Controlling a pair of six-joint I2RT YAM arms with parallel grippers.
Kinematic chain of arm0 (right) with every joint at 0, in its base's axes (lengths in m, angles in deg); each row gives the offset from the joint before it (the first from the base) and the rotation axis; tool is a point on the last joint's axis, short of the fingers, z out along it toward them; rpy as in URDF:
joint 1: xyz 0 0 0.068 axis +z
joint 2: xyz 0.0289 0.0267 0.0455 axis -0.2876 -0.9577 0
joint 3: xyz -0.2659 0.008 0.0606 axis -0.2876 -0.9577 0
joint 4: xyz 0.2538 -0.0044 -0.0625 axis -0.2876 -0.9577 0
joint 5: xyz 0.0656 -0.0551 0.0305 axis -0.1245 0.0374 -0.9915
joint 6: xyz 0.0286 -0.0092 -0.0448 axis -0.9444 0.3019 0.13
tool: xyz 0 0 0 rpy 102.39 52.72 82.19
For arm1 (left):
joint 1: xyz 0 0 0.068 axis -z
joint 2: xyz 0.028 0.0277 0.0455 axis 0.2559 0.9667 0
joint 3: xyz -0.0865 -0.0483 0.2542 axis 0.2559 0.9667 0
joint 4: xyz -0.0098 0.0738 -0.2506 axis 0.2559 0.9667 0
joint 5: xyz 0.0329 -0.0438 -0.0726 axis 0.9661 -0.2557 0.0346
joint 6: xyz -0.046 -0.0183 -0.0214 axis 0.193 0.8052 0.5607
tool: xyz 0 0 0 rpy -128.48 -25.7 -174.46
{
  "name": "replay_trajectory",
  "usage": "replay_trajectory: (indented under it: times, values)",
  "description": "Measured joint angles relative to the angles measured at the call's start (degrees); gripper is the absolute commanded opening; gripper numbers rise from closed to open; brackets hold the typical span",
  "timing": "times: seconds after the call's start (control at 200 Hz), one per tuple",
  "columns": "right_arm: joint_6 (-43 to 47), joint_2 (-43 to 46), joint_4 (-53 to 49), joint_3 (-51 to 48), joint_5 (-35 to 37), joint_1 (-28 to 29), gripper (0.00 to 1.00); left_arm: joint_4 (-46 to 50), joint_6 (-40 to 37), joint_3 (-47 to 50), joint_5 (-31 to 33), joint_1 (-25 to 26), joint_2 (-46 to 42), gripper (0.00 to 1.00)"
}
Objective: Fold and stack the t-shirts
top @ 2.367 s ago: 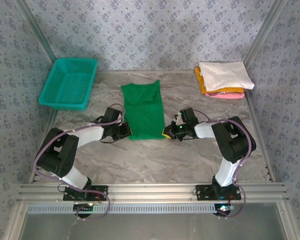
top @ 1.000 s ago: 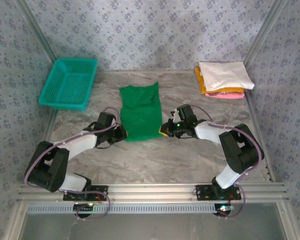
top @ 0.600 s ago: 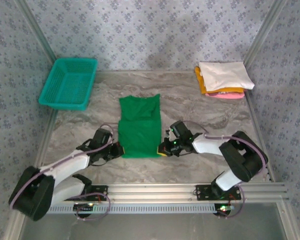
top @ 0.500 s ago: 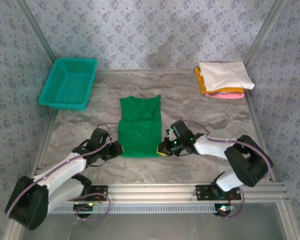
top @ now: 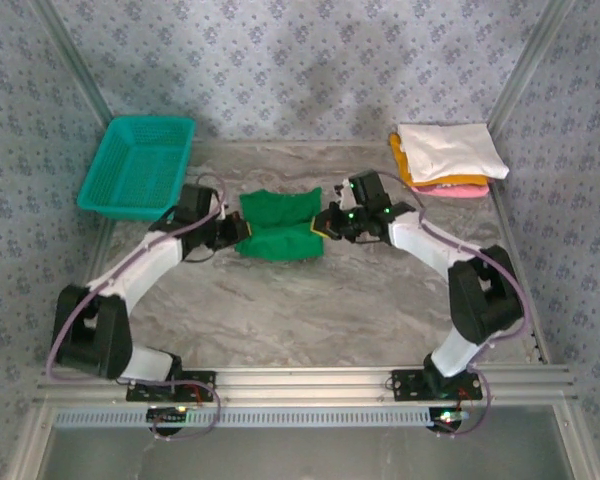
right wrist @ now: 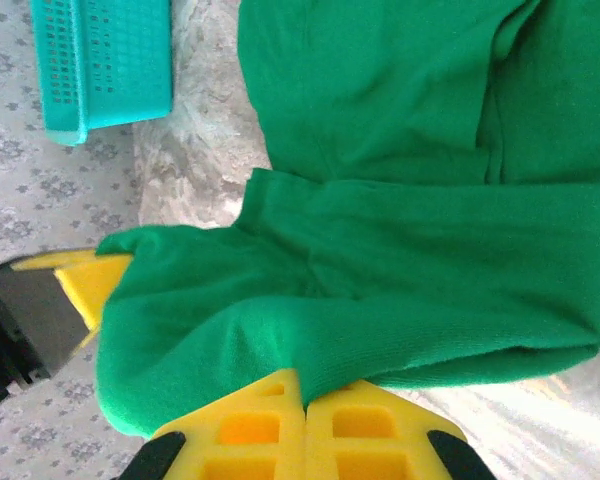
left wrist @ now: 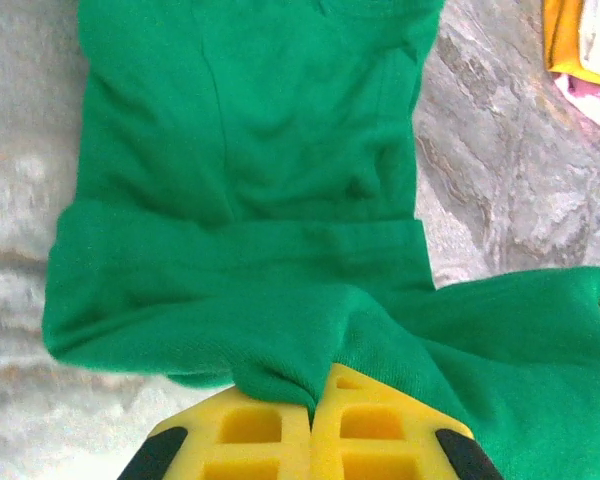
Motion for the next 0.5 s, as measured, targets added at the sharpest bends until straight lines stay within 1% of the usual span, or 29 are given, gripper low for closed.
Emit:
replay_trajectory:
  times: [0.13,0.315,0.43,0.5]
  values:
    - [1.8,-5.8,-2.3,7.2,-0.4,-1.5,0.00,1.3,-3.5,-8.0,-0.9,-1.5,7.2,0.00]
    - [3.1,-12.5,-4.9,14.5,-0.8,-4.0,0.00,3.5,-6.6,-15.5,-2.2,-4.6,13.6,0.00]
    - [3.3,-14.2,-6.3,15.8,-0.8,-5.3,0.00,5.6,-8.3,-19.4,-3.1,-5.9,17.4,0.00]
    - [3.4,-14.3,-7.1,15.8,-0.9,-5.8,0.00,6.8,-9.1,-20.5,-3.9,-6.1,18.2,0.00]
